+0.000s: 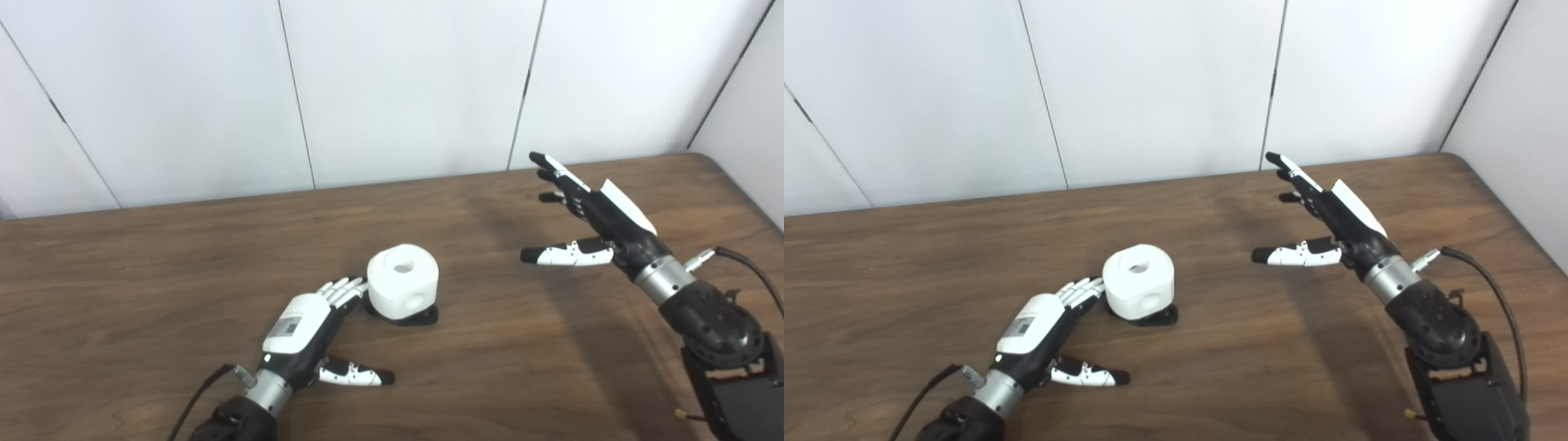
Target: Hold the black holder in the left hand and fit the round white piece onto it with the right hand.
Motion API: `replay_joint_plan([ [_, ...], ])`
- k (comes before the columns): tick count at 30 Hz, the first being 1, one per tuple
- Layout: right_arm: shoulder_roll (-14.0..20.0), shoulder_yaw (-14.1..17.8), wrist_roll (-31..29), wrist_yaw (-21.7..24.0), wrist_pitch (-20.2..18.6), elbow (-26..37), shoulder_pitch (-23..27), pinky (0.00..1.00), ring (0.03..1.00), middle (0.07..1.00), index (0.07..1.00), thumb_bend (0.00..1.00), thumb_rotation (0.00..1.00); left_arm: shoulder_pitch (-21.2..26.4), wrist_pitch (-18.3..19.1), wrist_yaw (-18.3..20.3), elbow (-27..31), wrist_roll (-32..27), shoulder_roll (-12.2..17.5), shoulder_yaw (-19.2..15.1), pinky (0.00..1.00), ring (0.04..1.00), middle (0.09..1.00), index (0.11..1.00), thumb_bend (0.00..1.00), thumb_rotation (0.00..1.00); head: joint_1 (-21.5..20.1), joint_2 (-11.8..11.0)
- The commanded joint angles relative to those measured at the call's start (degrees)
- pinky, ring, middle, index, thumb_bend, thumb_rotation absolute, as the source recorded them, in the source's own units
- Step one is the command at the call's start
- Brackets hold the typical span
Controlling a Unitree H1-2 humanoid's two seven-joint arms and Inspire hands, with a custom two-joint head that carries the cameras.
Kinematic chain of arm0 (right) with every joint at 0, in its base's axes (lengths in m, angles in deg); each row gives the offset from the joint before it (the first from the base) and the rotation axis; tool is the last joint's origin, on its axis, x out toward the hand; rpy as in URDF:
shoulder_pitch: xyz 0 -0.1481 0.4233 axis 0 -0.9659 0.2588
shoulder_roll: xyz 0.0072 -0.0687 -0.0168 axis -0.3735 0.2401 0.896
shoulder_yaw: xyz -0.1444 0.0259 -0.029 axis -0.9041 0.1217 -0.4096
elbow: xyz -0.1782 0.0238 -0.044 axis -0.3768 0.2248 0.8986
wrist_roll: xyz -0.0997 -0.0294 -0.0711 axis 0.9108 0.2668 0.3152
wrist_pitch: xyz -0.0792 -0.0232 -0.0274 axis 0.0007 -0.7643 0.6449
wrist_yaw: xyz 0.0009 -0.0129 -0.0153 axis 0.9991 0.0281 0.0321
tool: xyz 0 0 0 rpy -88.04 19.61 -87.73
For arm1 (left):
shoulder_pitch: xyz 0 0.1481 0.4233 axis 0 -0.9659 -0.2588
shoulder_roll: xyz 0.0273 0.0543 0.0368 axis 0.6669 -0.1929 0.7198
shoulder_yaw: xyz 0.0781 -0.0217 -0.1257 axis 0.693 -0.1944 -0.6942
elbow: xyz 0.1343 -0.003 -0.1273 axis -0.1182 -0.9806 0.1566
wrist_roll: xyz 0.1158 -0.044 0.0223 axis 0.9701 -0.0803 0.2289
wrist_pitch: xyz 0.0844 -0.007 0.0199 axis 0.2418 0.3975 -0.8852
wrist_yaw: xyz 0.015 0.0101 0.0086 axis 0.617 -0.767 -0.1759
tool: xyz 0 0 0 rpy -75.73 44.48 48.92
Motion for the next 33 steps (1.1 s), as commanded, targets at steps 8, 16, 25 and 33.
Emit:
replay_joint_plan([
  [8, -3.09, 0.77, 0.8, -4.64, 1.27, 2.49, 0.33, 0.81, 0.925, 0.965, 0.938, 0.53, 0.39, 0.83, 1.16, 4.29, -2.4, -6.7, 2.69, -2.86, 0.92, 0.962, 0.952, 0.94, 1.0, 0.35, 0.5, -0.15],
  [16, -4.38, 0.57, 1.25, -5.9, 2.58, 2.37, -0.29, 0.81, 0.922, 0.95, 0.927, 0.52, 0.36, 0.97, -1.25, 4.59, -3.24, -10.37, 3.95, -4.29, 0.92, 0.947, 0.936, 0.911, 1.0, 0.37, 0.63, -1.21],
  [25, -5.97, 0.02, 1.83, -7.27, 1.76, 3.27, -2.28, 0.8, 0.9, 0.924, 0.904, 0.45, 0.45, -0.16, -4.87, 1.76, -7.09, -18.01, 1.51, -8.76, 0.86, 0.921, 0.952, 0.965, 1.0, 0.55, 0.22, -5.53],
  [33, -11.42, 0.47, -0.57, -11.08, 3.6, -0.74, -2.37, 0.8, 0.889, 0.901, 0.891, 0.27, 0.84, 0.34, -8.97, -1.63, -12.81, -23.65, -1.51, -13.66, 0.9, 0.964, 0.986, 0.996, 0.92, 0.87, 0.37, -9.12],
])
